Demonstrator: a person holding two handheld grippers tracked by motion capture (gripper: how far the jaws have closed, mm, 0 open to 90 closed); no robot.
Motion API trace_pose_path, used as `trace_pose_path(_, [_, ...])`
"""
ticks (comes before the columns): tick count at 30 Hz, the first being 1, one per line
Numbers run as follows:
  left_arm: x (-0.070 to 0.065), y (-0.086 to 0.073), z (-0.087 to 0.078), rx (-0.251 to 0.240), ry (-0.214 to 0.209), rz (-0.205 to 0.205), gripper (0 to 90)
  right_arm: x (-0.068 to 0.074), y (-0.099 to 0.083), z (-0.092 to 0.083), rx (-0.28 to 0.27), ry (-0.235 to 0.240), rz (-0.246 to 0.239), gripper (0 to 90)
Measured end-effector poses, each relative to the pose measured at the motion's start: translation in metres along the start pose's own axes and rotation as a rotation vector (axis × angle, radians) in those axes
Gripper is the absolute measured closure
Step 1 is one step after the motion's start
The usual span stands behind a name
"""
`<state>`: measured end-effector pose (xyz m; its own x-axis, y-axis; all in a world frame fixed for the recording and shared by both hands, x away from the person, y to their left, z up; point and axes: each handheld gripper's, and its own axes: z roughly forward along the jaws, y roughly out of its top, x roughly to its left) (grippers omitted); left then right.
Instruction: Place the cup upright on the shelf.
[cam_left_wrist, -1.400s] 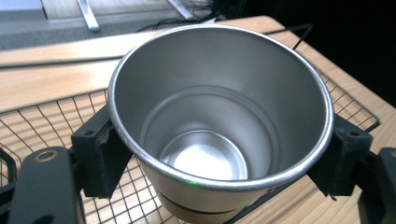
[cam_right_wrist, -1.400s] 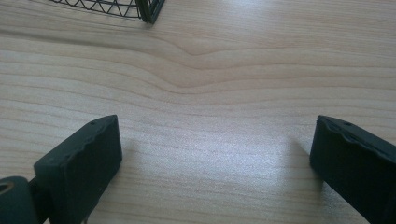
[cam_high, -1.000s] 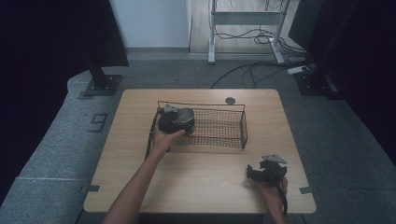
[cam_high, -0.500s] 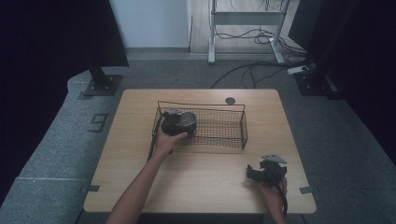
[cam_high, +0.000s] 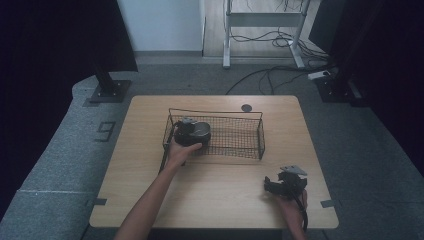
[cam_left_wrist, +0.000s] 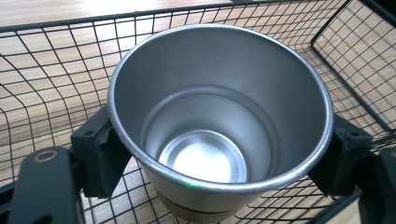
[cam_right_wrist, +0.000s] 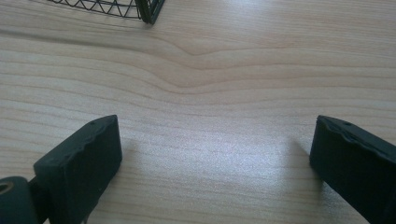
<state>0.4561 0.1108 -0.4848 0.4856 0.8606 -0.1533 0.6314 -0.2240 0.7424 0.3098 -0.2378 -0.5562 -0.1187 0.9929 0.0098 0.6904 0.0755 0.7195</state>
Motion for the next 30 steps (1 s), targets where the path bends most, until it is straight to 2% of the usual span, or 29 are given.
trace_pose_path(6, [-0.001,0.001,0.001,0.013,0.009,0.006,18.8,0.0,0.0,0.0,0.0,0.0,0.0,2.2])
trace_pose_path(13, [-0.004,0.007,0.004,0.011,-0.01,0.012,18.9,0.0,0.0,0.0,0.0,0.002,0.0,2.2])
trace_pose_path(18, [-0.005,0.012,0.01,0.013,0.001,0.01,18.9,0.0,0.0,0.0,0.0,0.001,0.0,2.3])
trace_pose_path(23, [-0.004,0.01,0.017,0.049,0.015,-0.006,18.8,0.0,0.0,0.0,0.0,0.001,0.0,2.3])
trace_pose_path(30, [-0.008,0.008,0.021,0.071,0.028,0.018,18.5,0.0,0.0,0.0,-0.001,0.001,-0.001,2.2])
